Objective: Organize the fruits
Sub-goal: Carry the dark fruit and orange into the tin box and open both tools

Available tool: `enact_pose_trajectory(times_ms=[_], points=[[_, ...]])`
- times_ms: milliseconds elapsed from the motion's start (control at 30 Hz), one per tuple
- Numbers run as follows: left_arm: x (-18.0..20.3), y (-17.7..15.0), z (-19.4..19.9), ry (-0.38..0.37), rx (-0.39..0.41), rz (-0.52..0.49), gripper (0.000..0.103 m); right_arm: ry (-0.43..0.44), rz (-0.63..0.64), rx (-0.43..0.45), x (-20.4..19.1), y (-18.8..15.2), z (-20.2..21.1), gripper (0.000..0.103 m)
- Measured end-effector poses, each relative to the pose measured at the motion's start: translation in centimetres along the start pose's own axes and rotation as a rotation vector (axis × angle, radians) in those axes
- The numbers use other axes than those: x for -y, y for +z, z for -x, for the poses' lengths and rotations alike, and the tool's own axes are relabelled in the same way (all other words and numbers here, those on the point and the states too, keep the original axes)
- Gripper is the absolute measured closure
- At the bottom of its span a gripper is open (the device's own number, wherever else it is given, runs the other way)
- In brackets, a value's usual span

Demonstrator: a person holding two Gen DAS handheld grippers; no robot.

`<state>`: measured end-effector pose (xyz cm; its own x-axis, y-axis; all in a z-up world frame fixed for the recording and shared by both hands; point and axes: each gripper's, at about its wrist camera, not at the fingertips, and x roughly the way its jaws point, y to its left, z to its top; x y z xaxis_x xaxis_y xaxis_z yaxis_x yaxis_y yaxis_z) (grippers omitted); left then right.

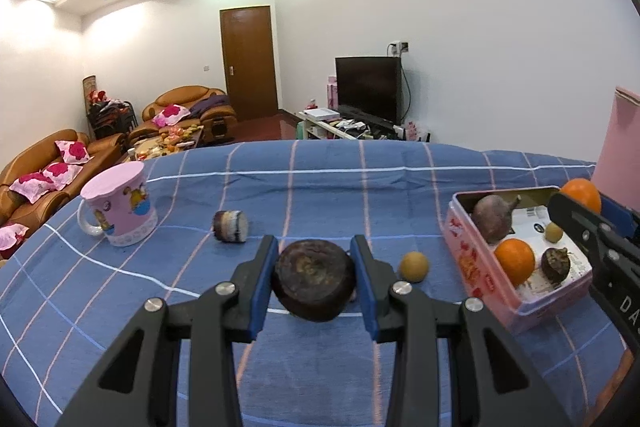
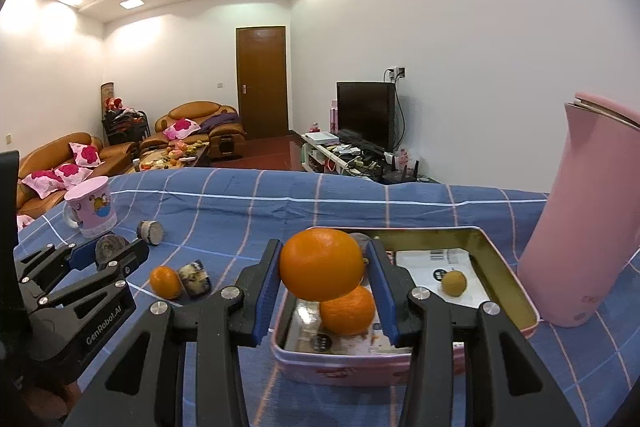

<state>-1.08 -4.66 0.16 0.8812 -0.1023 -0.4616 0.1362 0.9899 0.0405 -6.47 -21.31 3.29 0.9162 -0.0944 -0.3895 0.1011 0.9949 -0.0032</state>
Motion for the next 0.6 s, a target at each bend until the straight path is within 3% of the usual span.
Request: enact_pose_trajectory(times_ms=[600], points=[[5.0, 0.8, -0.5, -0.073, 0.01, -0.023, 0.063, -0.113, -0.074, 0.006, 7.3, 0.2, 0.4, 0.059]])
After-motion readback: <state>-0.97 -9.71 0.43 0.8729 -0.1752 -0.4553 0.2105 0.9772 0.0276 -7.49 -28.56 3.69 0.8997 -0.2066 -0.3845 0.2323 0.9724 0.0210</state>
